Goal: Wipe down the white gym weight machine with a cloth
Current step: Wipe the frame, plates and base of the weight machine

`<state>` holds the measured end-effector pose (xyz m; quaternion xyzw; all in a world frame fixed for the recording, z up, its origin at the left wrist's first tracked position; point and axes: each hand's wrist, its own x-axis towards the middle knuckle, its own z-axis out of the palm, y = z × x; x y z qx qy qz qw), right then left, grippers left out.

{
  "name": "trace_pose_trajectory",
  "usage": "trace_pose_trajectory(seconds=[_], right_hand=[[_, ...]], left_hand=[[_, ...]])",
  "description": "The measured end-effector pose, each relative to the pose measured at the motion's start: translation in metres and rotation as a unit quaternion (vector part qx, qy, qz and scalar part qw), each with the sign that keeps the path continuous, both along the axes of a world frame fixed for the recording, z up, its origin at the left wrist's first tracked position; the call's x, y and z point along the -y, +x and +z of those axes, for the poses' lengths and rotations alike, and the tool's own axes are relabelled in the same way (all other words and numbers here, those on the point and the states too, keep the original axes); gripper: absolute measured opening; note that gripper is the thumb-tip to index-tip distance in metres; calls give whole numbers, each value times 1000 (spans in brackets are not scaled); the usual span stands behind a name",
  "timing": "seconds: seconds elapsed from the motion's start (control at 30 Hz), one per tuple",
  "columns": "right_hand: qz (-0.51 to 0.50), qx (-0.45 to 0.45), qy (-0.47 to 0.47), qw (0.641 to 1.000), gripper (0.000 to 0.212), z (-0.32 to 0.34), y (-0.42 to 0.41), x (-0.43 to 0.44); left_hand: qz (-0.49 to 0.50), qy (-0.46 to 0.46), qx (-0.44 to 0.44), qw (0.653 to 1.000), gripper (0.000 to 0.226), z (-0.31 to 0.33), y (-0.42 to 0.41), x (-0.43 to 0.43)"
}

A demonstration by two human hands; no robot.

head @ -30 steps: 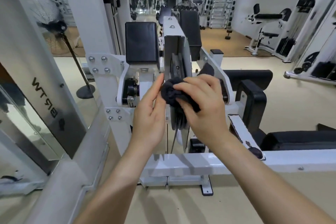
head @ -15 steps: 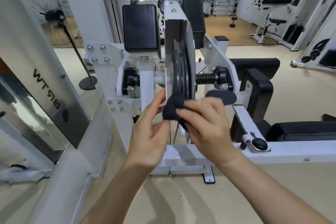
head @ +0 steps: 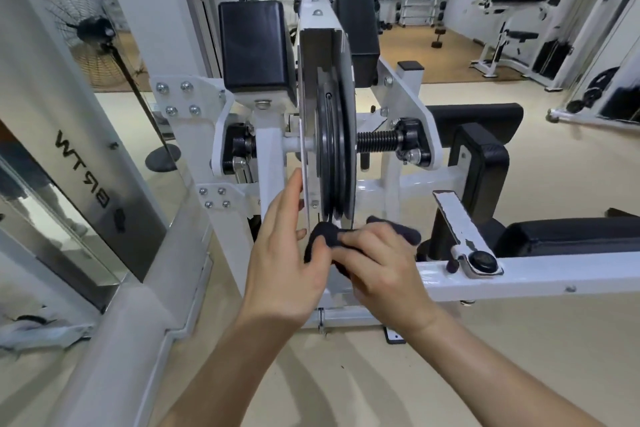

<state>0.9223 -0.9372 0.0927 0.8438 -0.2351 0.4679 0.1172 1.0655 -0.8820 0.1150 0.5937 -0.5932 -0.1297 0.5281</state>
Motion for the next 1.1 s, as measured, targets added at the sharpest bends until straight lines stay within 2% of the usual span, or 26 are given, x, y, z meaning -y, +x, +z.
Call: trace_pose_trajectory(seconds=[0.07, 0.13, 0.2, 0.33, 0.37, 0.5, 0.57, 0.67, 0.77, 0.87, 0.93, 1.0, 1.1], right_hand=[[8, 84, -18, 996, 8, 22, 1, 11], [-3, 145, -24, 989, 13, 41, 5, 22], [-12, 142, 3, 990, 10, 28, 8, 18], [-23, 30, 52, 998, 13, -19, -5, -7], [-21, 30, 59, 998, 11, -16, -7, -7], [0, 154, 17, 988, 12, 28, 7, 20], [11, 164, 30, 986, 11, 25, 12, 20], [4, 84, 100, 991, 14, -17, 2, 2], [28, -2, 169, 985, 9, -33, -11, 8], [61, -34, 206, 976, 7, -52, -20, 19], [79, -114, 257, 956, 18, -71, -28, 26], [11, -183, 265, 947, 32, -90, -33, 37], [-21, -169, 327, 930, 35, -99, -40, 49]], left_hand=[[20, -30, 11, 999, 66, -2, -3, -3], [31, -37, 13, 999, 66, -4, -7, -4], [37, -29, 15, 999, 68, -3, -10, -5], [45, -23, 32, 998, 72, -3, -13, -6], [51, -22, 32, 998, 73, -3, -14, -6], [86, -26, 41, 995, 75, -4, -20, -4], [110, -34, 73, 991, 77, -6, -24, -4], [145, -80, 131, 977, 69, -11, -33, -10], [106, -87, 174, 975, 58, -20, -48, -15], [66, -20, 180, 981, 49, -35, -65, -13], [78, 44, 158, 983, 47, -50, -71, -11], [76, 87, 175, 978, 51, -68, -76, -8], [61, 127, 253, 957, 60, -91, -85, -2]])
